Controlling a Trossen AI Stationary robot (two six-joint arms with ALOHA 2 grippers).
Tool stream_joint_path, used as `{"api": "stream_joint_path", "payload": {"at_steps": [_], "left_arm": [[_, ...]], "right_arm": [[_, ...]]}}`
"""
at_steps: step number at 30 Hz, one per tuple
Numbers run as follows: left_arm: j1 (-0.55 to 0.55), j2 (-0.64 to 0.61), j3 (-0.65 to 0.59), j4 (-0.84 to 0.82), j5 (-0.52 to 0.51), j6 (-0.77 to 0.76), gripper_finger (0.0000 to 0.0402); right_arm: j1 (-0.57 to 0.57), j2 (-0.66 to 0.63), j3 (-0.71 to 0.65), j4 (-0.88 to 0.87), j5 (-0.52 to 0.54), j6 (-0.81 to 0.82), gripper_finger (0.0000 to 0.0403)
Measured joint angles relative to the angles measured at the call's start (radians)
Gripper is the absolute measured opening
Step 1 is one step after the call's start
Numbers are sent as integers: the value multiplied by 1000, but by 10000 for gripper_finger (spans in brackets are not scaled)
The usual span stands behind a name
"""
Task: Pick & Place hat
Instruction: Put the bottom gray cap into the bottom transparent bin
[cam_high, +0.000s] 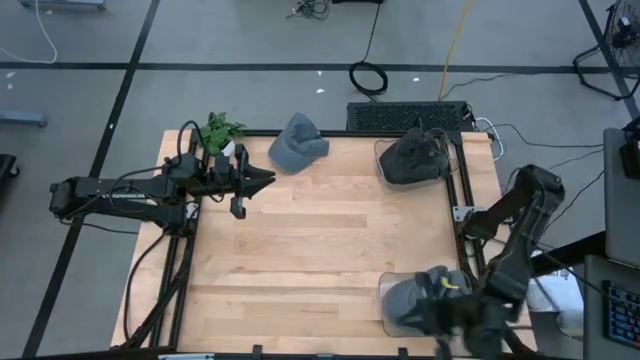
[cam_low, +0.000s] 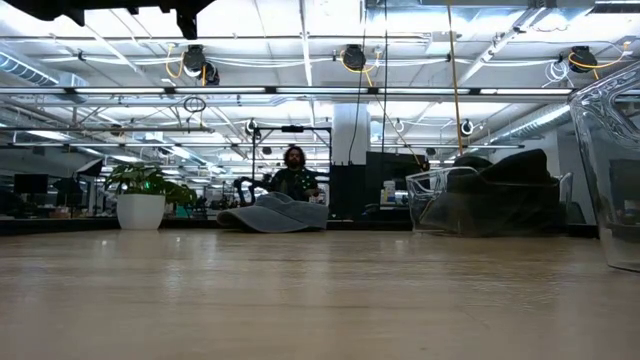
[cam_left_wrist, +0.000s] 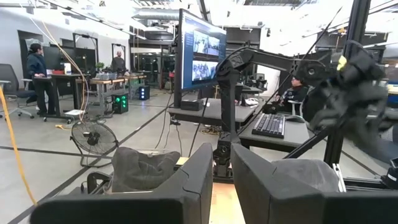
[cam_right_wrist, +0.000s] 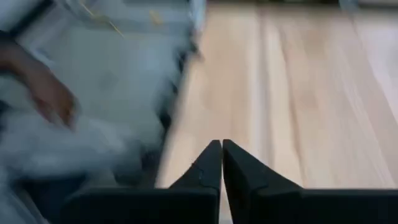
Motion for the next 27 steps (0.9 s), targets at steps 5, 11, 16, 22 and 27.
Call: {"api": "stream_joint_path", "payload": {"at_steps": [5, 11, 16, 22, 27], "left_arm": [[0, 0, 0, 0, 0, 0, 67], [0, 0, 0, 0, 0, 0, 67], [0, 0, 0, 0, 0, 0, 67], [0, 0, 0, 0, 0, 0, 67], [0, 0, 0, 0, 0, 0, 67]], "right_arm": [[-72, 74, -1, -255, -168, 260, 0], [-110, 193, -1, -349, -461, 395, 0], [-110, 251, 2, -628, -569, 557, 0], [-109, 251, 1, -665, -587, 605, 0], [-110, 253, -28, -658, -596, 609, 0]]}}
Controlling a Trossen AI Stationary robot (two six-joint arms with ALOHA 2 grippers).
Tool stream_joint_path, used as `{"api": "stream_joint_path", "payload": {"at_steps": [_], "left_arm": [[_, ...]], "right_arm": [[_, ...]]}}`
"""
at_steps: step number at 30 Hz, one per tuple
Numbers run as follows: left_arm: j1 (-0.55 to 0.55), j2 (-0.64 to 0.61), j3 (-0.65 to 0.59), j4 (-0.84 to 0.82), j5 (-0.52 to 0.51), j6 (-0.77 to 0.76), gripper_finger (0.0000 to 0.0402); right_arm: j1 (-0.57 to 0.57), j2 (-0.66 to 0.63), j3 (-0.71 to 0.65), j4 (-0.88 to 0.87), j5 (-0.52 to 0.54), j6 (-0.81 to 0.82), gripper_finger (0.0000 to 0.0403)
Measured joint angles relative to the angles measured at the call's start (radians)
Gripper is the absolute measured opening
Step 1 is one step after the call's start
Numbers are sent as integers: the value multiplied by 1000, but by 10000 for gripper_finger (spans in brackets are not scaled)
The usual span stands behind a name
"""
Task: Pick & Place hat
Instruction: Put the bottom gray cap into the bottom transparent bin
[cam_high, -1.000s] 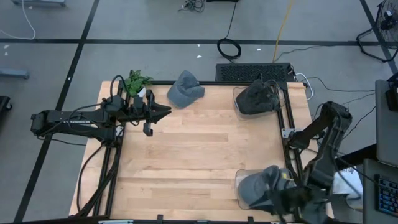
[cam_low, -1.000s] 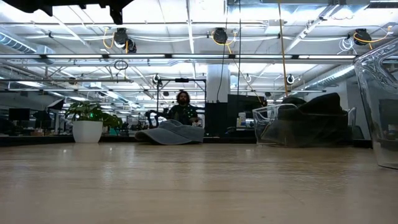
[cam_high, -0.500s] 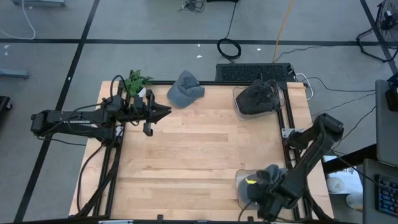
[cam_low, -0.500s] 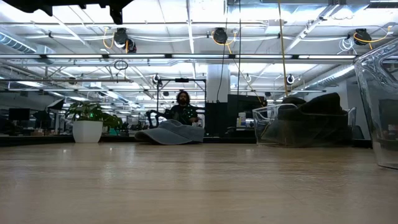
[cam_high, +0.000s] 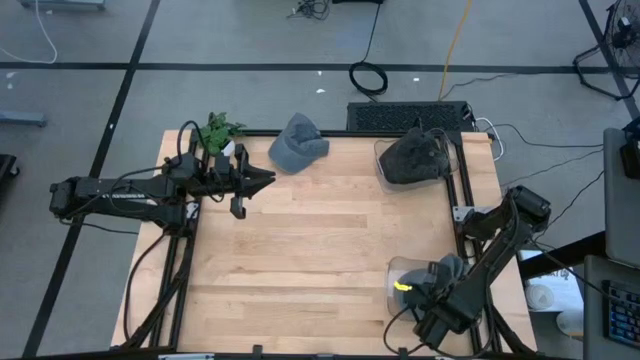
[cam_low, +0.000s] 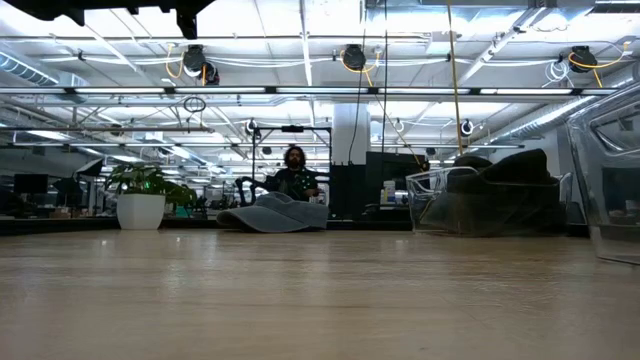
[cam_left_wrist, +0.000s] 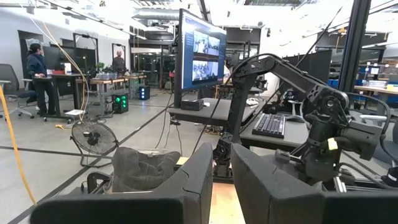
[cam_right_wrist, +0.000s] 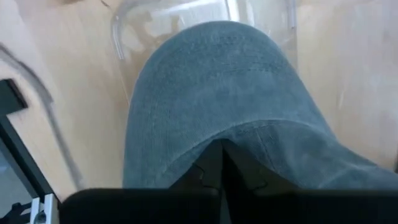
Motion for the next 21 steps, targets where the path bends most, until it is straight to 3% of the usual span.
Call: {"api": "stream_joint_path", "payload": {"at_steps": [11, 21], "left_arm": [[0, 0, 0, 0, 0, 0, 67], [0, 0, 0, 0, 0, 0, 67]], "right_arm": [[-2, -3, -208, 191, -104, 26, 0], [0, -69, -225, 234, -78, 106, 0]]}}
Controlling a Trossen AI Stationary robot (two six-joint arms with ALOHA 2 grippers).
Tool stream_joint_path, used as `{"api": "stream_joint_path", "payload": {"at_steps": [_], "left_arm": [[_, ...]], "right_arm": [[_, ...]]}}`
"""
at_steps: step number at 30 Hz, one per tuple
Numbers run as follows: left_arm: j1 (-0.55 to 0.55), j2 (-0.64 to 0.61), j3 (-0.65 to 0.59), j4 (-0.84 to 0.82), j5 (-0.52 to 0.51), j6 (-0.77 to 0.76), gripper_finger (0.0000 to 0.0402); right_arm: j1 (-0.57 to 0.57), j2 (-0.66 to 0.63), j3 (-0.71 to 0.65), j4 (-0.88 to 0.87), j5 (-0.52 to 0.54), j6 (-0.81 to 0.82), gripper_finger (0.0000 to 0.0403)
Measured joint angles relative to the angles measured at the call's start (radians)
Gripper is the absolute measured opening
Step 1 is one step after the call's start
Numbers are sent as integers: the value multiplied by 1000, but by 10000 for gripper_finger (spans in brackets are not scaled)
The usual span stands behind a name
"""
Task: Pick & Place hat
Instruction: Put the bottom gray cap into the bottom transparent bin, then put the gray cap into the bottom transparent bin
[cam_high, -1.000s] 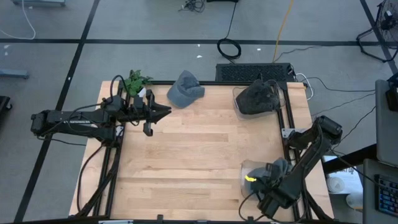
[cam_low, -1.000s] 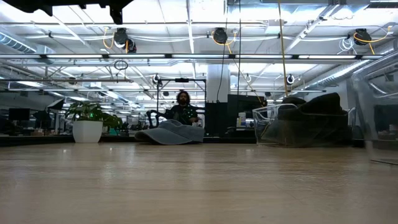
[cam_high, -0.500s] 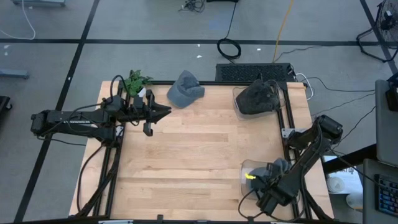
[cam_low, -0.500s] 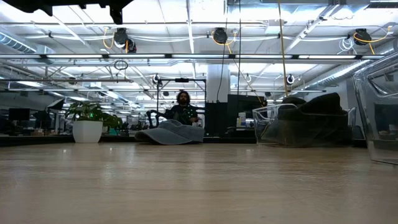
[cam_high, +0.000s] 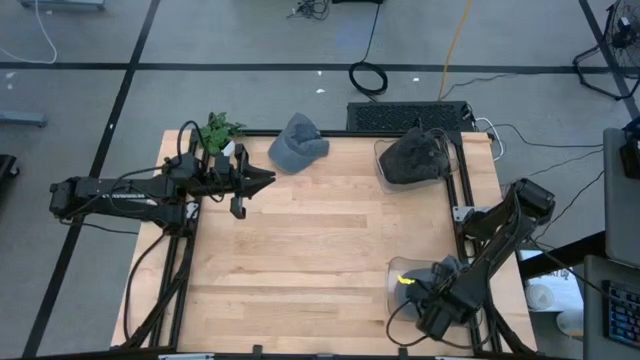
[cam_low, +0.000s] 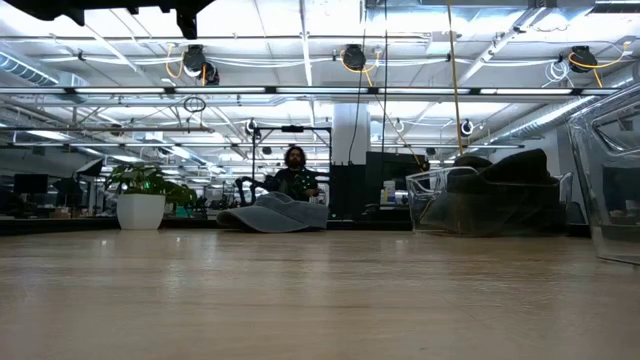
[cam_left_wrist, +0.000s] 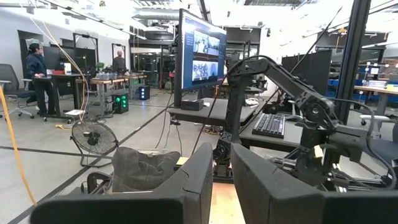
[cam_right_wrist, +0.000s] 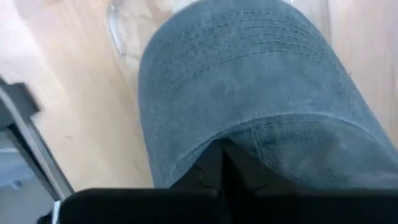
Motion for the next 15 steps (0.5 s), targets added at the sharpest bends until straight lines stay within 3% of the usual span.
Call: {"api": "stream_joint_path", "payload": {"at_steps": [7, 15], "left_arm": [[0, 0, 0, 0, 0, 0, 67], [0, 0, 0, 0, 0, 0, 67]], "right_arm": [[4, -147, -6, 84, 165, 25, 0], [8, -247, -4, 82, 272, 14, 0]]}}
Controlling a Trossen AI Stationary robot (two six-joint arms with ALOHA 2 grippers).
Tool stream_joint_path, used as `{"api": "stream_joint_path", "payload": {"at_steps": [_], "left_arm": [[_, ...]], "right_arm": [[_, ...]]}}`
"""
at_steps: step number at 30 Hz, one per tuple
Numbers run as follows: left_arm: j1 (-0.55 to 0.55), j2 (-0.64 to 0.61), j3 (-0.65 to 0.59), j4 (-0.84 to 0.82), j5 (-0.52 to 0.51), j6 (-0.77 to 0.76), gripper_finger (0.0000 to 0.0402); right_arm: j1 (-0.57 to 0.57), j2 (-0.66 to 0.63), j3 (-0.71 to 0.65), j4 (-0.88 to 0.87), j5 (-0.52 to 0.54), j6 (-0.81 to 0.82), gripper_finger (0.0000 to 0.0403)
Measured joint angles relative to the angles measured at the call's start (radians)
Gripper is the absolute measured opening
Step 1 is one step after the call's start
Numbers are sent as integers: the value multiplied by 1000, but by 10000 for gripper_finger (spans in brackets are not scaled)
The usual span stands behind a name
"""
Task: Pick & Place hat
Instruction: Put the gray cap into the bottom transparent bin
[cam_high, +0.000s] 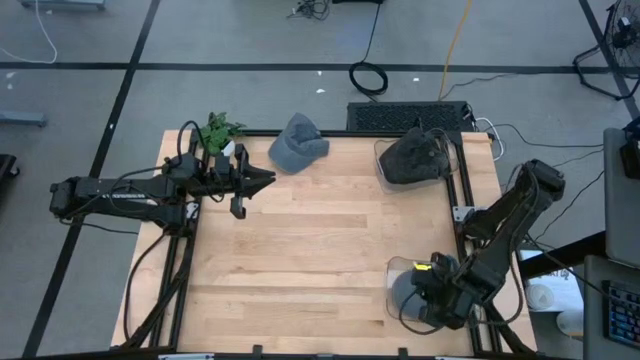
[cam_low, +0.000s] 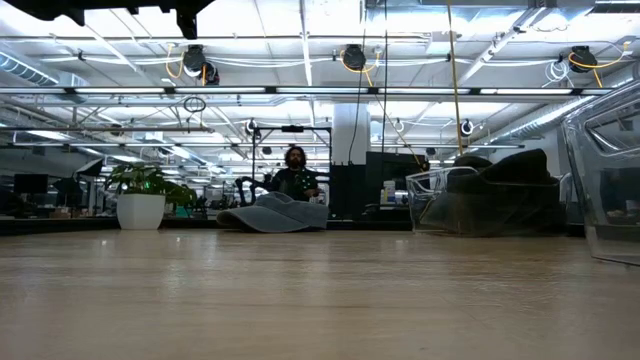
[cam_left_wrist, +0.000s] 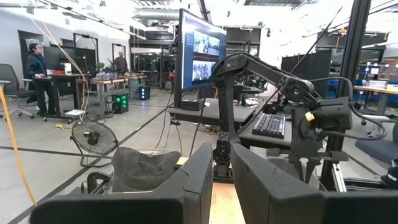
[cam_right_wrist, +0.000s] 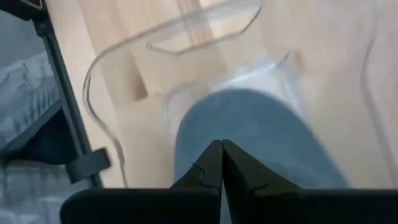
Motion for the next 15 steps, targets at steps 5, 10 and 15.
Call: {"api": "stream_joint_path", "payload": {"at_steps": [5, 10, 15], "left_arm": [[0, 0, 0, 0, 0, 0, 67], [0, 0, 0, 0, 0, 0, 67], [0, 0, 0, 0, 0, 0, 67]], "right_arm": [[0, -31, 0, 0, 130, -109, 0], [-2, -67, 0, 2, 307, -289, 0], [-45, -106, 1, 13, 457, -392, 0]]}}
